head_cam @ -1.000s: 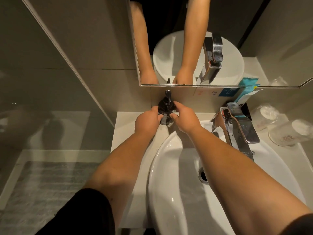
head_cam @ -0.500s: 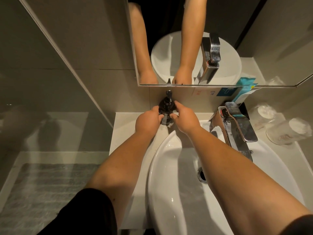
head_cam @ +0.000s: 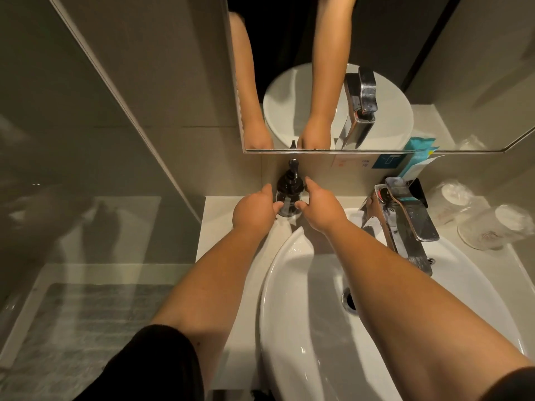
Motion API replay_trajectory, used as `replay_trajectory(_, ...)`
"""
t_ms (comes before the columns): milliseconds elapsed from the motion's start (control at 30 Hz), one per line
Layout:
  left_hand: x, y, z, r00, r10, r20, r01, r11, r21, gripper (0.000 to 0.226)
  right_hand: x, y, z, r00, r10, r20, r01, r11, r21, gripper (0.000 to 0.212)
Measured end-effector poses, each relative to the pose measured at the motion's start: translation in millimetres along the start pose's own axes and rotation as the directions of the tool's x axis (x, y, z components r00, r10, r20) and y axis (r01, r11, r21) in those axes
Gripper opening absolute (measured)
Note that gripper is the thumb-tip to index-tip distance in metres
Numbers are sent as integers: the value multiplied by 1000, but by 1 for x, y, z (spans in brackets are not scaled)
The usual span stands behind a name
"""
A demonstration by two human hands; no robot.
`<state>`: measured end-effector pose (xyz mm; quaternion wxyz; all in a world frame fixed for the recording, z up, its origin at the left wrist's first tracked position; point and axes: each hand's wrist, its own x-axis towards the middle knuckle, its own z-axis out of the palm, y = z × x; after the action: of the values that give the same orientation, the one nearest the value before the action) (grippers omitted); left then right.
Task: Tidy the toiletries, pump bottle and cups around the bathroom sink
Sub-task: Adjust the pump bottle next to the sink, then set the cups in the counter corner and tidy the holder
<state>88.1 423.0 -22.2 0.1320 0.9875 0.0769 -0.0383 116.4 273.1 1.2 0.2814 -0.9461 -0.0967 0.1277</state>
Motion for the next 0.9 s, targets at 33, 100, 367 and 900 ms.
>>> replay_trajectory(33,-2,-1,-2,1000,6,1,-6,1000,7,47,-2,-1,-1,1000,-12,1,12,1000,-12,53)
replay_trajectory(100,-8,-2,-10,999,31,-15,-31,999,8,47,-7,-3,-4,999,-37,13,38,998,-58,57)
replay_trajectory(367,-41,-7,-40,977,212,-15,-208,966,157,46,-48,-5,-20,995,-104,1,98,939,-329,62)
replay_trajectory(900,-147,23,-53,971,232,62,-239,920,312,68,-155,0,-26,961,-266,76,271,846,-459,62)
